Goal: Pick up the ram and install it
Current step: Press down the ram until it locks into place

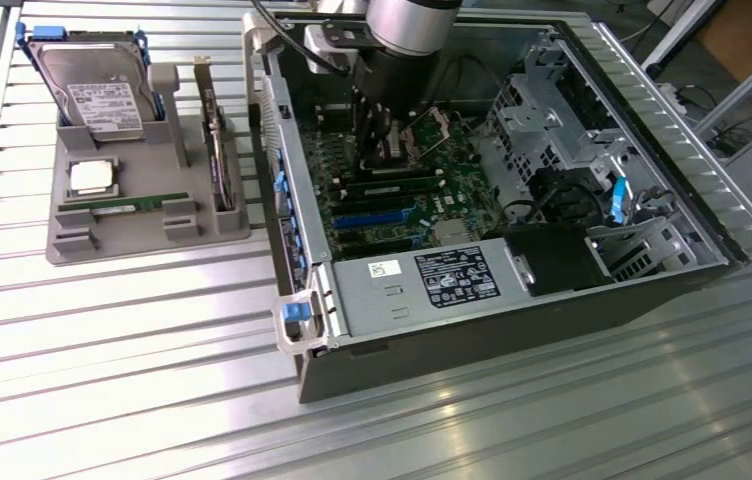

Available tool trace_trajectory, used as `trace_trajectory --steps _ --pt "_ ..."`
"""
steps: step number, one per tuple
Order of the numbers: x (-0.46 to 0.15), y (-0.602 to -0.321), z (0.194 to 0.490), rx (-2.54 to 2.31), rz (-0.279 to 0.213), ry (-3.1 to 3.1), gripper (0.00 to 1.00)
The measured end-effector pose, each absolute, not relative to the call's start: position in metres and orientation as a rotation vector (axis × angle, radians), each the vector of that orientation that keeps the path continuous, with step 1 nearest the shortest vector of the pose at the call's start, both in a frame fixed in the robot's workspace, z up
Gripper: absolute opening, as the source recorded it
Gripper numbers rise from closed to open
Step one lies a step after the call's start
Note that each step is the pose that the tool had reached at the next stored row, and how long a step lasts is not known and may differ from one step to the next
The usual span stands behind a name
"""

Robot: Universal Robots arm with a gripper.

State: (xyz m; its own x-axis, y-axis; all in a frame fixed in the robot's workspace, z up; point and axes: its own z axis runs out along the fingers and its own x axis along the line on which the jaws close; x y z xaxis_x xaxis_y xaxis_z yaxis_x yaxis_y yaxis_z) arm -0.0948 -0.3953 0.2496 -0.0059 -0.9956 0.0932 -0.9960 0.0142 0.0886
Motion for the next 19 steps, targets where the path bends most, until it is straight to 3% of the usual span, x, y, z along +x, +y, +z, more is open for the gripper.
trace_trajectory --steps 19 --pt "-0.004 -0.395 0.253 2.118 0.004 -2.140 0.10"
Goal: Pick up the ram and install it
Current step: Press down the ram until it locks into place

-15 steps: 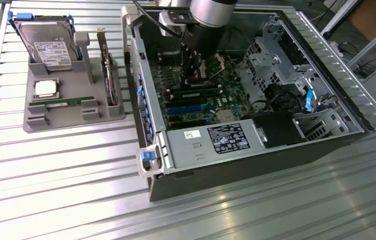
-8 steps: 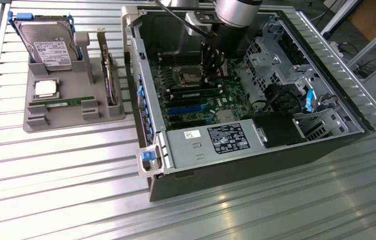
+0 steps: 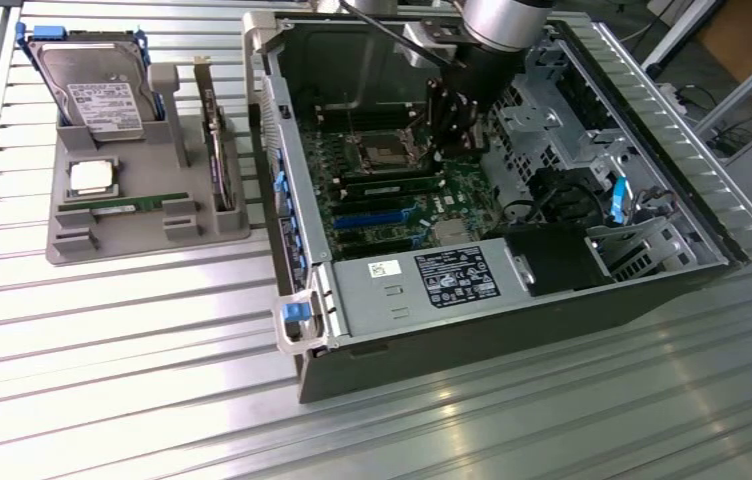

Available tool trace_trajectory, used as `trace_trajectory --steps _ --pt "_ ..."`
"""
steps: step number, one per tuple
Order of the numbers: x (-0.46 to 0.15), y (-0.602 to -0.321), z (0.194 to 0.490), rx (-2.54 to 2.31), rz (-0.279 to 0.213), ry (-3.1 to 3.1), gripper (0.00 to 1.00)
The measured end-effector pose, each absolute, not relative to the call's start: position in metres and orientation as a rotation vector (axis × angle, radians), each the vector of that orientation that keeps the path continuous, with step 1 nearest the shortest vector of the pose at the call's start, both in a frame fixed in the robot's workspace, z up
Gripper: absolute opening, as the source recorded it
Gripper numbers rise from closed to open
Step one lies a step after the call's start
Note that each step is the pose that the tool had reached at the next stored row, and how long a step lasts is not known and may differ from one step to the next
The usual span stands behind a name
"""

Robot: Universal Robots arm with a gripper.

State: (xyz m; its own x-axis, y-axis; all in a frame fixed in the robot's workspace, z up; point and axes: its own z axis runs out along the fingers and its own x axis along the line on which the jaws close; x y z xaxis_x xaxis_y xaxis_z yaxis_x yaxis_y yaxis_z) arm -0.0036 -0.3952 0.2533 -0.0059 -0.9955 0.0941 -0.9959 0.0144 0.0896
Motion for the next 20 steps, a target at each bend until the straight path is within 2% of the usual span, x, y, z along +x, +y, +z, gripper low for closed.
trace_trajectory --steps 15,20 --pt "0.032 -0.395 0.284 2.118 0.004 -2.140 0.10" --pt "0.033 -0.395 0.284 2.119 0.004 -2.140 0.10"
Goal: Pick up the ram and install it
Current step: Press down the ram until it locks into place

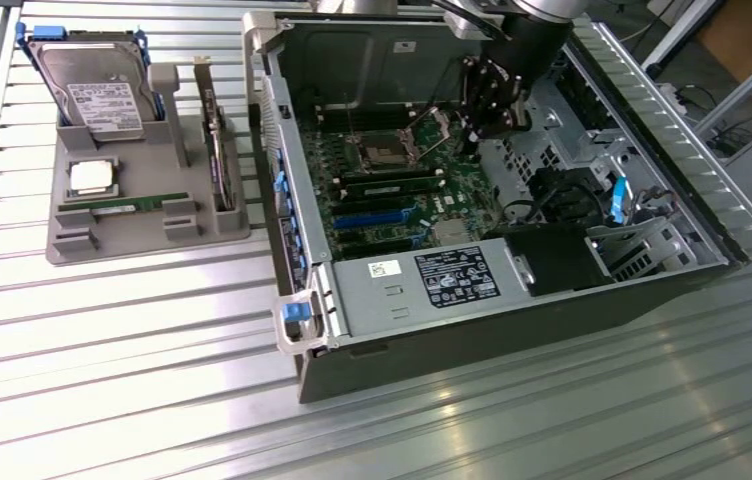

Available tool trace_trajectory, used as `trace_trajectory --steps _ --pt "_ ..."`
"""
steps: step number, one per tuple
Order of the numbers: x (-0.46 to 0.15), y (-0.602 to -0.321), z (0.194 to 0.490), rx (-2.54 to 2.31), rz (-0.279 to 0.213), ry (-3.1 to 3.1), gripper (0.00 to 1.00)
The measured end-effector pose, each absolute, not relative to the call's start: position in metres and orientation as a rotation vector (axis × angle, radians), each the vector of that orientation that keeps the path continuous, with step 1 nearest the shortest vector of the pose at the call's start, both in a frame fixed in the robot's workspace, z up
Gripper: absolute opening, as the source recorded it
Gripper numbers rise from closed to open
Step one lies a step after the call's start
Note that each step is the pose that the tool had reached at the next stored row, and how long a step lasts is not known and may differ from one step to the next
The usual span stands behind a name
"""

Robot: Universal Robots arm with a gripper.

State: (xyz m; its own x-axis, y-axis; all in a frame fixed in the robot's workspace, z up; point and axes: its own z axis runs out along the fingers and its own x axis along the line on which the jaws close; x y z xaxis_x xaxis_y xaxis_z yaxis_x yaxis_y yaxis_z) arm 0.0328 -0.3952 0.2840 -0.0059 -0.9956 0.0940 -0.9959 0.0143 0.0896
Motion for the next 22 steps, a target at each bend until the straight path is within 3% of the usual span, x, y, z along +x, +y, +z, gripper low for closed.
trace_trajectory --steps 22 --pt "0.0328 -0.3952 0.2839 2.008 -0.005 -2.243 0.10"
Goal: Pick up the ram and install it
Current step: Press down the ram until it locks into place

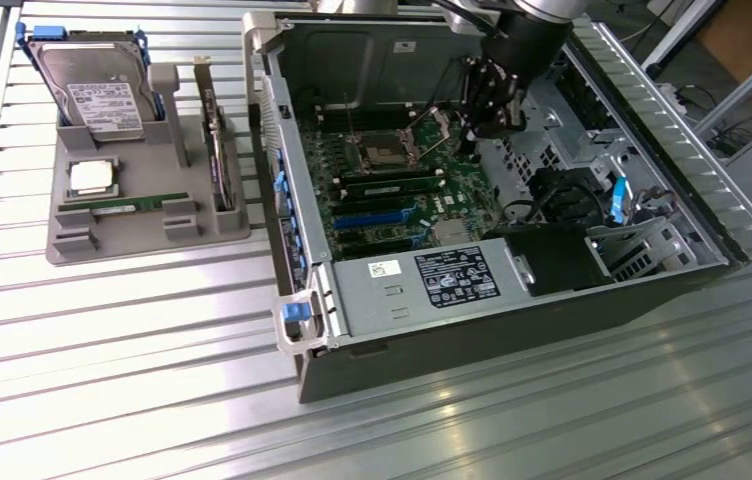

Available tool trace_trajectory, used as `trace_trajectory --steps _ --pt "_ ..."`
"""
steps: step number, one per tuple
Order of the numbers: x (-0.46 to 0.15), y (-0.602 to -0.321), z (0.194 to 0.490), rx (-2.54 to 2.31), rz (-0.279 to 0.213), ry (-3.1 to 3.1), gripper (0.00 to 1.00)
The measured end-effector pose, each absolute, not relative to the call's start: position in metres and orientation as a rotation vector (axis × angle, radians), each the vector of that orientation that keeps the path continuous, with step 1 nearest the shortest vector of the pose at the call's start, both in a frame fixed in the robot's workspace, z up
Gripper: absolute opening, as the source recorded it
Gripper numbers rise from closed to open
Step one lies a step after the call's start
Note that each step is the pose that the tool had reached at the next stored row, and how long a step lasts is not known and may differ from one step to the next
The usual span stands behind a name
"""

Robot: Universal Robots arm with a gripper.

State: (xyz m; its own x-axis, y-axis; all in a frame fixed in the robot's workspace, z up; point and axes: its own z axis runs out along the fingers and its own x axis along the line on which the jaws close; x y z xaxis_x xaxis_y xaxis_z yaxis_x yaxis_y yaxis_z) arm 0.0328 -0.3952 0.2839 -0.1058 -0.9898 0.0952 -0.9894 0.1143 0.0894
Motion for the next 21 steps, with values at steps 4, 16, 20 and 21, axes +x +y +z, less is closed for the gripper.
trace_trajectory --steps 4,16,20,21 --pt "0.0328 -0.3952 0.2839 1.973 -0.004 -2.271 0.10" --pt "0.0329 -0.3952 0.2833 1.897 -0.001 -2.328 0.10" --pt "0.0330 -0.3952 0.2832 1.877 -0.002 -2.343 0.10" --pt "0.0330 -0.3952 0.2831 1.874 -0.002 -2.346 0.10"
